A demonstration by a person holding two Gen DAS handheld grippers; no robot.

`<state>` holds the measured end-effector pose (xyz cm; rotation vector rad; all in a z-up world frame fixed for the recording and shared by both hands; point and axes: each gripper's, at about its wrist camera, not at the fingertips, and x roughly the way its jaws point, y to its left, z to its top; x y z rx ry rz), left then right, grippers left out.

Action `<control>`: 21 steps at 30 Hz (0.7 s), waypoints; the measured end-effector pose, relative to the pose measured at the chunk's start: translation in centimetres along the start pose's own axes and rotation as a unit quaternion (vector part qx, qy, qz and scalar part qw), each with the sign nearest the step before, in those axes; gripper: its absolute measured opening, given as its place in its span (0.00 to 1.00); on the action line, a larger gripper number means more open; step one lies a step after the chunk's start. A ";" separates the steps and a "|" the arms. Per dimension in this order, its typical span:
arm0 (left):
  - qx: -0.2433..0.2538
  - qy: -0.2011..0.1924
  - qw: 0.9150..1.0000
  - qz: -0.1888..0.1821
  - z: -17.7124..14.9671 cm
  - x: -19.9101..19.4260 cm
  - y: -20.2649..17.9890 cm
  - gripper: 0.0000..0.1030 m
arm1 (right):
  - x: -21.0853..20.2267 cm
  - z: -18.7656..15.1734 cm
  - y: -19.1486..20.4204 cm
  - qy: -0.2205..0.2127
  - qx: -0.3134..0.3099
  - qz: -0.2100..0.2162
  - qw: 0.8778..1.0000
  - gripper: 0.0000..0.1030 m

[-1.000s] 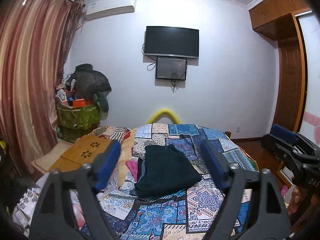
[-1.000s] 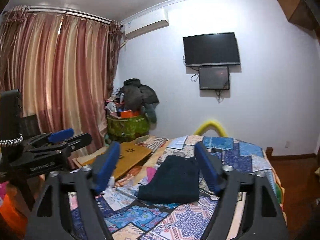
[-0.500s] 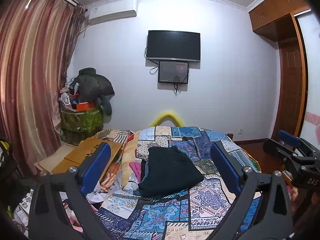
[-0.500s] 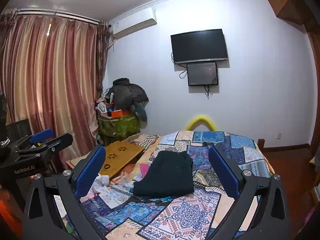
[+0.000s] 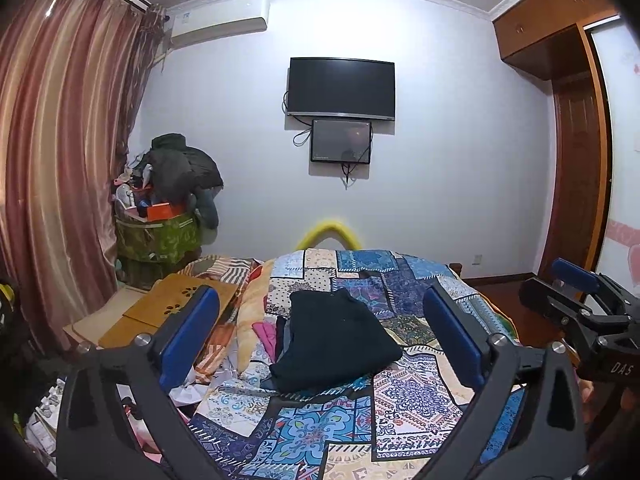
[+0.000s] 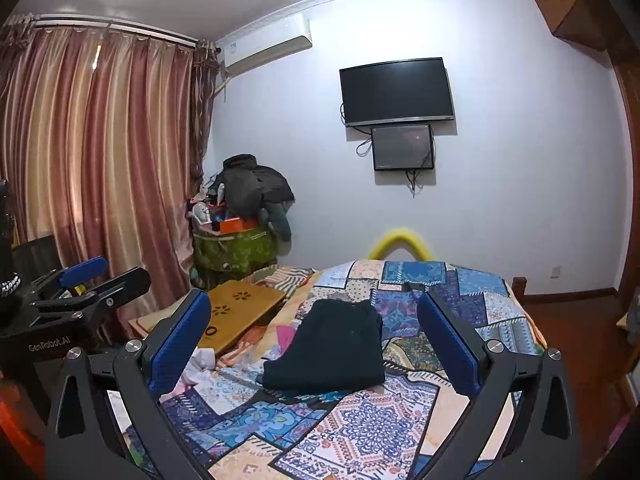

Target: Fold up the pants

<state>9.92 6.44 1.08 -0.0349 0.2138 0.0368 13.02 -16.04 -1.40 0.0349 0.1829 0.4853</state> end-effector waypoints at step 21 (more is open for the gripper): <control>0.000 0.004 1.000 -0.014 -0.2 0.4 -0.1 1.00 | -0.3 0.2 0.1 0.001 0.008 -0.007 1.000 0.99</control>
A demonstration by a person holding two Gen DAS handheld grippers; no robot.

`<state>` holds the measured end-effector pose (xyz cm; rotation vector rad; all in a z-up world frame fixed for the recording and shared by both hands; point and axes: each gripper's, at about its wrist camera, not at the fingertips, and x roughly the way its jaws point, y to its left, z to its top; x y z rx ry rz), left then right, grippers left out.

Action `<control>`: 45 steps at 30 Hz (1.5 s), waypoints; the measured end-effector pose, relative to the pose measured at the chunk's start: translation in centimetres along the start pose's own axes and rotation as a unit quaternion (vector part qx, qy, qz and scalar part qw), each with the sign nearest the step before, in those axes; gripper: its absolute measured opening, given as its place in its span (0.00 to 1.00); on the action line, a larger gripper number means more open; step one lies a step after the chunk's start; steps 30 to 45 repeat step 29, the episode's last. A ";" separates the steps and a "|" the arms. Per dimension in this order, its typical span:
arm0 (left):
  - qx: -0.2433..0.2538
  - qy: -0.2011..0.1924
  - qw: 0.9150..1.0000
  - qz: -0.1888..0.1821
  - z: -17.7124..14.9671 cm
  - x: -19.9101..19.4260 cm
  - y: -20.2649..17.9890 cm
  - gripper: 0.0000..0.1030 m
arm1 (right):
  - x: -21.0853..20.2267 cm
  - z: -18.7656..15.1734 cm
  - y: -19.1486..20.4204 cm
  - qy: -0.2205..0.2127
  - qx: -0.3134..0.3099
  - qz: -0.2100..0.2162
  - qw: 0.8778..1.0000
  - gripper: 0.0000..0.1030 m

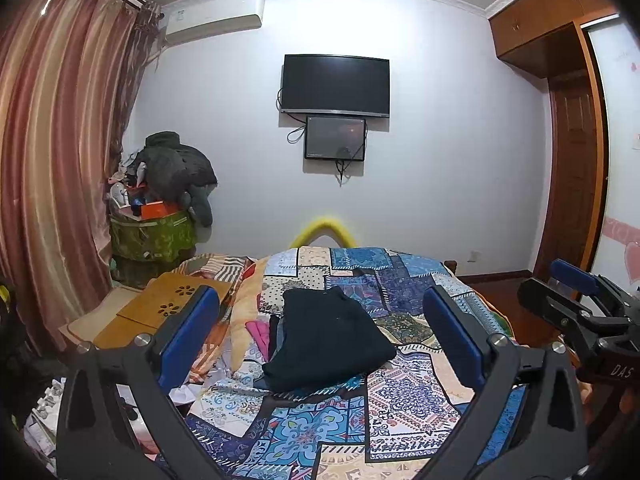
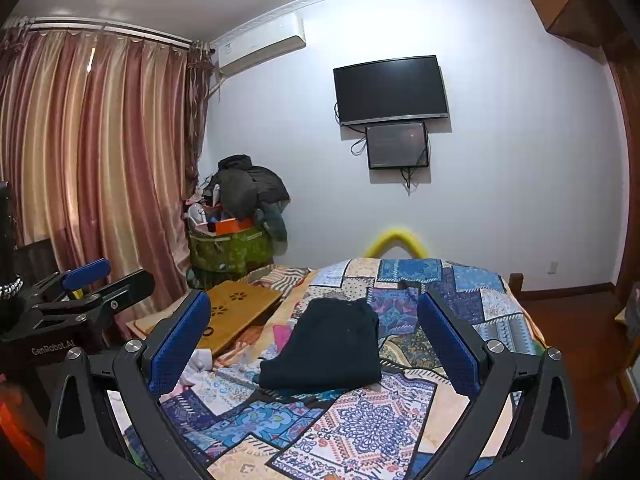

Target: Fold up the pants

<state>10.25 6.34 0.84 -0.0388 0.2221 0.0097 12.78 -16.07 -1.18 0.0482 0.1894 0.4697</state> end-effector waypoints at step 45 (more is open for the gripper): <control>-0.013 0.020 0.999 -0.025 0.0 0.1 0.2 1.00 | 0.5 -0.2 0.6 0.011 -0.003 -0.025 1.000 1.00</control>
